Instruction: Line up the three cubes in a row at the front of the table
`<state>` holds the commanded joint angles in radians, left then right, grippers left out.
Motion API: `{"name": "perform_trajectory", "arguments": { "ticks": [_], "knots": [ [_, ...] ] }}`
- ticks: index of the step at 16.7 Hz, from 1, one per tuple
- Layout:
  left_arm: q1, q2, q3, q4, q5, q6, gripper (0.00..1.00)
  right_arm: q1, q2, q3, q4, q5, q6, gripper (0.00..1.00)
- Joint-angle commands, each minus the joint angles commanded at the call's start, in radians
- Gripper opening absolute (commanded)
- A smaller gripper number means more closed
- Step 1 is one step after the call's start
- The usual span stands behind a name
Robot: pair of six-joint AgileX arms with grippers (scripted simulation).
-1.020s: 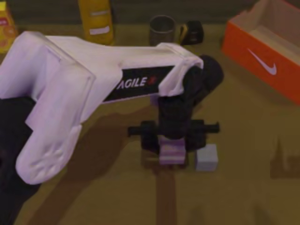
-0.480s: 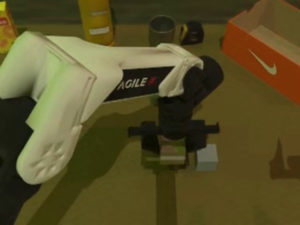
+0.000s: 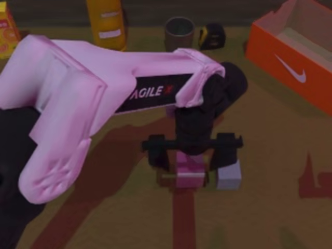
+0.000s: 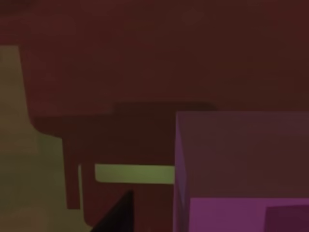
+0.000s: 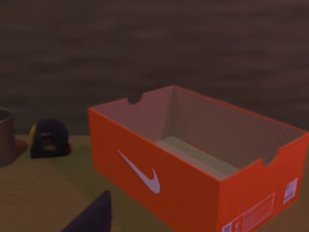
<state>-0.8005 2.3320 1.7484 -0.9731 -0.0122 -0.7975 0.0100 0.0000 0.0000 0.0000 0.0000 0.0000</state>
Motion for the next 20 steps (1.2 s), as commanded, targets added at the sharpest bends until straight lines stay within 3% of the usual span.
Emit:
{"name": "perform_trajectory", "arguments": {
  "ticks": [8, 15, 20],
  "knots": [
    [0.0, -0.001, 0.003, -0.004, 0.0, 0.0, 1.0, 0.0, 0.0, 0.0, 0.0, 0.0, 0.0, 1.0],
    [0.015, -0.062, 0.146, -0.215, -0.001, -0.005, 1.0, 0.0, 0.0, 0.0, 0.0, 0.0, 0.0, 1.0],
    [0.012, -0.069, 0.159, -0.231, -0.001, -0.005, 1.0, 0.0, 0.0, 0.0, 0.0, 0.0, 0.0, 1.0]
  ]
}}
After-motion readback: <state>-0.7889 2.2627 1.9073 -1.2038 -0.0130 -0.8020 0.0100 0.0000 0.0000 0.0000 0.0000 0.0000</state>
